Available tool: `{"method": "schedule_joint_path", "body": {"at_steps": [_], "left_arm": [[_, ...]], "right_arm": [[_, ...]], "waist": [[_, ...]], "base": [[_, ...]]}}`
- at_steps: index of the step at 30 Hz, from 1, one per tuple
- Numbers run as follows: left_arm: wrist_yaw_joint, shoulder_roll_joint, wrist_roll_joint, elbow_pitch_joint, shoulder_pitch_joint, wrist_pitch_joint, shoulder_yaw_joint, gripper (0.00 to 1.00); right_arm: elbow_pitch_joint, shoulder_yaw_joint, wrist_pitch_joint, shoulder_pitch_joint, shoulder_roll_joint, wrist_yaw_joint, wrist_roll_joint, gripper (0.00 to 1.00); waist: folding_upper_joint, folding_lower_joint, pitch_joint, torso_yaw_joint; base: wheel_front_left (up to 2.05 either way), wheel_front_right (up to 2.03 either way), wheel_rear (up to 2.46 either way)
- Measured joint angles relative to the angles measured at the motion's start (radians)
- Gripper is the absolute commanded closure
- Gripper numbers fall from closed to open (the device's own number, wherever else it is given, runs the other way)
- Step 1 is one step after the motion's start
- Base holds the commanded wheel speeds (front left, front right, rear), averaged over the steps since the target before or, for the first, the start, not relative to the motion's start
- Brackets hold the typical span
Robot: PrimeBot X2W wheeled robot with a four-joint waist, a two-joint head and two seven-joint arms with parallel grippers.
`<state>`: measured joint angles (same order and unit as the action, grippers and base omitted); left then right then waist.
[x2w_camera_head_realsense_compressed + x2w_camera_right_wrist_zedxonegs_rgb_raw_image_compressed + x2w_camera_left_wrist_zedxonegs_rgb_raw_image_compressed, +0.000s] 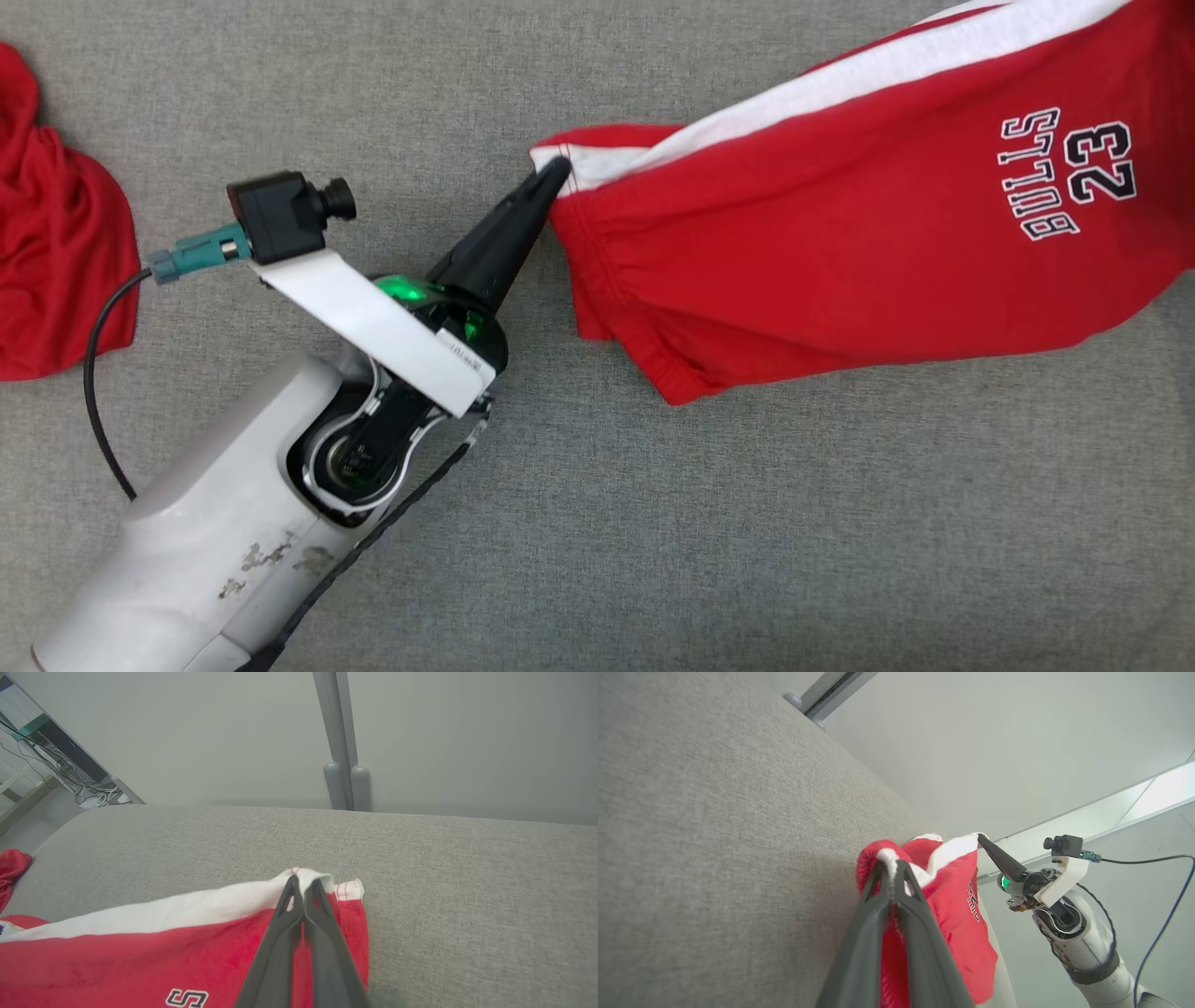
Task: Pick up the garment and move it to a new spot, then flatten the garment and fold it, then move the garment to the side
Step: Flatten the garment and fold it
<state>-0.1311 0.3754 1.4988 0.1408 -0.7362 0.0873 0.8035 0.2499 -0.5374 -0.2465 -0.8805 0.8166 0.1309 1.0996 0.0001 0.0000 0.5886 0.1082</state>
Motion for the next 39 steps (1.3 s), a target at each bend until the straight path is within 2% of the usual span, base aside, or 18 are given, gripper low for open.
{"method": "schedule_joint_path", "body": {"at_steps": [2,4,5,6,7,8,14,17,19,20,24,27,31,33,35,39], "left_arm": [[0.000,-0.007,-0.004,0.008,-0.018,0.008,0.004,0.76],[-0.001,-0.009,-0.007,0.016,-0.029,0.018,0.009,0.59],[-0.001,-0.010,-0.009,0.021,-0.032,0.021,0.011,0.51],[-0.002,-0.010,-0.009,0.029,-0.032,0.028,0.011,0.51],[-0.002,-0.013,-0.009,0.040,-0.034,0.034,0.011,0.00],[-0.005,-0.018,-0.008,0.053,-0.035,0.044,0.009,0.00],[-0.004,-0.013,-0.051,0.115,-0.020,0.125,0.020,0.00],[-0.002,0.003,-0.158,0.166,0.014,0.165,0.018,0.00],[0.038,0.013,-0.277,0.197,0.048,0.174,-0.011,0.00],[0.068,0.004,-0.343,0.194,0.078,0.174,-0.063,0.00],[0.158,-0.088,-0.658,0.080,0.230,0.177,-0.257,0.00],[0.186,-0.171,-0.867,-0.015,0.368,0.177,-0.333,0.00],[0.180,-0.259,-1.080,-0.093,0.481,0.177,-0.386,0.00],[0.170,-0.279,-1.170,-0.103,0.521,0.177,-0.399,0.00],[0.166,-0.300,-1.223,-0.114,0.545,0.177,-0.411,0.00],[0.145,-0.323,-1.256,-0.118,0.584,0.177,-0.408,0.00]], "right_arm": [[0.022,-0.024,0.003,-0.029,-0.002,0.000,0.000,1.00],[0.043,-0.040,0.024,-0.054,-0.009,0.000,0.004,1.00],[0.058,-0.046,0.038,-0.065,-0.016,0.000,0.011,0.76],[0.068,-0.054,0.055,-0.072,-0.022,0.000,0.011,0.76],[0.081,-0.059,0.071,-0.077,-0.029,0.000,0.012,0.50],[0.092,-0.063,0.093,-0.080,-0.037,0.000,0.018,0.00],[0.080,-0.071,0.286,-0.014,-0.035,0.000,0.048,0.00],[0.052,-0.084,0.378,0.090,-0.015,0.000,0.071,0.00],[0.047,-0.103,0.416,0.167,0.007,0.000,0.067,0.00],[0.046,-0.115,0.429,0.205,0.015,0.000,0.064,0.00],[0.063,-0.141,0.454,0.319,0.004,0.000,0.074,0.00],[0.105,-0.147,0.463,0.348,-0.011,0.000,0.072,0.00],[0.178,-0.138,0.455,0.329,-0.055,0.000,0.087,0.00],[0.244,-0.134,0.433,0.292,-0.072,0.000,0.079,0.00],[0.330,-0.126,0.404,0.248,-0.085,0.000,0.068,0.00],[0.485,-0.127,0.318,0.176,-0.129,0.000,0.053,0.00]], "waist": [[-0.0001,0.0000,0.007,0.004],[-0.0001,0.0000,0.011,0.003],[0.0000,0.0000,0.011,0.001],[0.0000,0.0000,0.011,-0.001],[0.0000,0.0000,0.009,-0.003],[-0.0001,0.0000,0.007,-0.005],[0.0000,0.0000,-0.029,-0.013],[0.0000,0.0000,-0.059,-0.018],[0.0000,0.0000,-0.083,-0.023],[-0.0001,0.0000,-0.095,-0.025],[0.0000,0.0000,-0.145,-0.032],[-0.0001,0.0000,-0.179,-0.029],[0.0000,-0.0001,-0.209,0.001],[0.0000,-0.0001,-0.221,0.022],[0.0000,0.0000,-0.230,0.044],[0.0000,-0.0001,-0.245,0.092]], "base": [[0.00,0.00,0.00],[0.00,0.00,0.00],[0.00,0.00,0.00],[0.00,0.00,0.00],[0.00,0.00,0.00],[0.00,0.00,0.00],[0.00,0.00,0.00],[0.00,0.00,0.00],[0.00,0.00,0.00],[0.00,0.00,0.00],[0.00,0.00,0.00],[0.00,0.00,0.00],[0.00,0.00,0.00],[0.00,0.00,0.00],[0.00,0.00,0.00],[0.00,0.00,0.00]]}}
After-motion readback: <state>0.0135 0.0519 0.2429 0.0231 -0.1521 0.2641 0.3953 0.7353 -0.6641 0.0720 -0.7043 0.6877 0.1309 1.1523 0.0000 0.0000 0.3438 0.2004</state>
